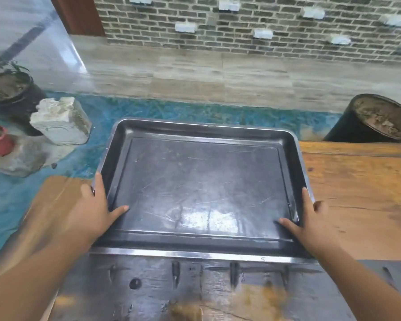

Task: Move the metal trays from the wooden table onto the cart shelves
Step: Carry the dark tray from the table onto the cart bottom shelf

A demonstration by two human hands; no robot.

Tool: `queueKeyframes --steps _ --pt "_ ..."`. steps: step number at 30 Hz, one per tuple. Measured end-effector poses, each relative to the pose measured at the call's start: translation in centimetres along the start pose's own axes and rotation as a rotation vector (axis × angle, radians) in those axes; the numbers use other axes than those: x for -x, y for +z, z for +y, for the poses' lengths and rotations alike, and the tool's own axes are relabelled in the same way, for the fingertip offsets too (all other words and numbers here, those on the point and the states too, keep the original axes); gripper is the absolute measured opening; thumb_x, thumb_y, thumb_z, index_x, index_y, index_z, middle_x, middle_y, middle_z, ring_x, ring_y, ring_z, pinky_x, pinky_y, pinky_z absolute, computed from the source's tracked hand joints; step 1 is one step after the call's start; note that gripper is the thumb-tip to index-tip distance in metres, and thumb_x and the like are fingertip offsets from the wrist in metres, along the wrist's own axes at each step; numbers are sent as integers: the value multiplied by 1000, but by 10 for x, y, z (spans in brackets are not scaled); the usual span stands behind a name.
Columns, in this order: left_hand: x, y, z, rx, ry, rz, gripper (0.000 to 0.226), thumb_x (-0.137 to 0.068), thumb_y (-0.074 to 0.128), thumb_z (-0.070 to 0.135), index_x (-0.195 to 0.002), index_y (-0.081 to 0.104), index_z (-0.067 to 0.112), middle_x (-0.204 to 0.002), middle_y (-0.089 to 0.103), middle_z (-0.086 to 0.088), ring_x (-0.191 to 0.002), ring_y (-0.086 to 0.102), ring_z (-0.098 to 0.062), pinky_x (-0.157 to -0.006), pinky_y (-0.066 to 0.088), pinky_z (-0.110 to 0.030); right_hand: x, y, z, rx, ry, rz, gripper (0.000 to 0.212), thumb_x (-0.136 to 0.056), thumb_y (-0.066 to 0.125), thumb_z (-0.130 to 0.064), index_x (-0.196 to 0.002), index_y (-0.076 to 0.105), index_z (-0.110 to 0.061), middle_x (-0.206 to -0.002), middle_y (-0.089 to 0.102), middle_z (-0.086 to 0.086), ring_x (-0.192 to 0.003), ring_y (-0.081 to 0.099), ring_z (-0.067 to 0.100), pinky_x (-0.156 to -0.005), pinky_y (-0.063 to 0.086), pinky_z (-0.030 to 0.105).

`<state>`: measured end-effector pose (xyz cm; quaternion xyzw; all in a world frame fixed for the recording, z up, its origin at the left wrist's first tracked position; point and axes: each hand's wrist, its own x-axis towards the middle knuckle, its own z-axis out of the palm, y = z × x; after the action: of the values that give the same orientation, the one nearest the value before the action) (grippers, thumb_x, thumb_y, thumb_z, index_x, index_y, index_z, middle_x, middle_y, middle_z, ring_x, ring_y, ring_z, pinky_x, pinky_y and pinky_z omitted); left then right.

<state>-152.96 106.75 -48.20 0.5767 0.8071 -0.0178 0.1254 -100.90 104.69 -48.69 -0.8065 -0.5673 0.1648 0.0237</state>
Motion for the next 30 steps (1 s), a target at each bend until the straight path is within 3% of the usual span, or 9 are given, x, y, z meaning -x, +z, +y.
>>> queueKeyframes --steps 3,7,11,16,21,25,30 --pt "3 12 -3 -61 26 74 121 -71 57 77 -157 3 12 -110 41 -19 -66 53 -29 -43 40 -29 5 12 0 69 37 24 112 -67 51 -83 -153 -5 -38 -116 34 10 -69 48 25 -52 44 35" --pt "-1 10 -1 -47 4 71 120 -70 56 79 -156 1 17 -115 39 -20 -70 53 -30 -47 44 -33 3 13 0 99 49 32 111 -67 51 -85 -152 -8 -42 -117 34 10 -63 50 25 -44 37 29" --pt "9 -5 4 -47 -10 40 122 -71 61 76 -157 -1 15 -115 37 -20 -82 53 -32 -60 50 -40 9 2 -2 147 44 12 112 -68 49 -85 -154 -4 -38 -119 35 12 -72 53 29 -53 43 34" --pt "33 -42 1 -89 -14 -7 123 -69 61 79 -157 6 13 -122 41 -23 -98 56 -38 -71 53 -43 26 -40 3 214 -3 -21 112 -70 57 -80 -157 10 -29 -121 42 16 -102 58 38 -76 49 39" --pt "93 -105 1 -123 -5 34 120 -66 61 82 -154 19 11 -119 46 -21 -103 56 -37 -78 51 -41 62 -109 0 250 -33 -26 111 -71 55 -81 -157 8 -29 -125 41 15 -103 60 36 -75 49 38" --pt "152 -165 -8 -81 -34 82 117 -67 59 84 -154 16 19 -125 43 -21 -115 52 -39 -87 50 -45 99 -172 -11 240 -87 34 110 -71 54 -82 -157 7 -31 -126 41 15 -99 62 34 -76 51 39" --pt "224 -232 -38 -28 -66 214 122 -61 60 87 -153 19 17 -123 43 -21 -112 55 -40 -86 51 -47 152 -232 -30 195 -182 140 110 -69 54 -84 -156 9 -32 -128 43 14 -106 61 34 -79 51 39"
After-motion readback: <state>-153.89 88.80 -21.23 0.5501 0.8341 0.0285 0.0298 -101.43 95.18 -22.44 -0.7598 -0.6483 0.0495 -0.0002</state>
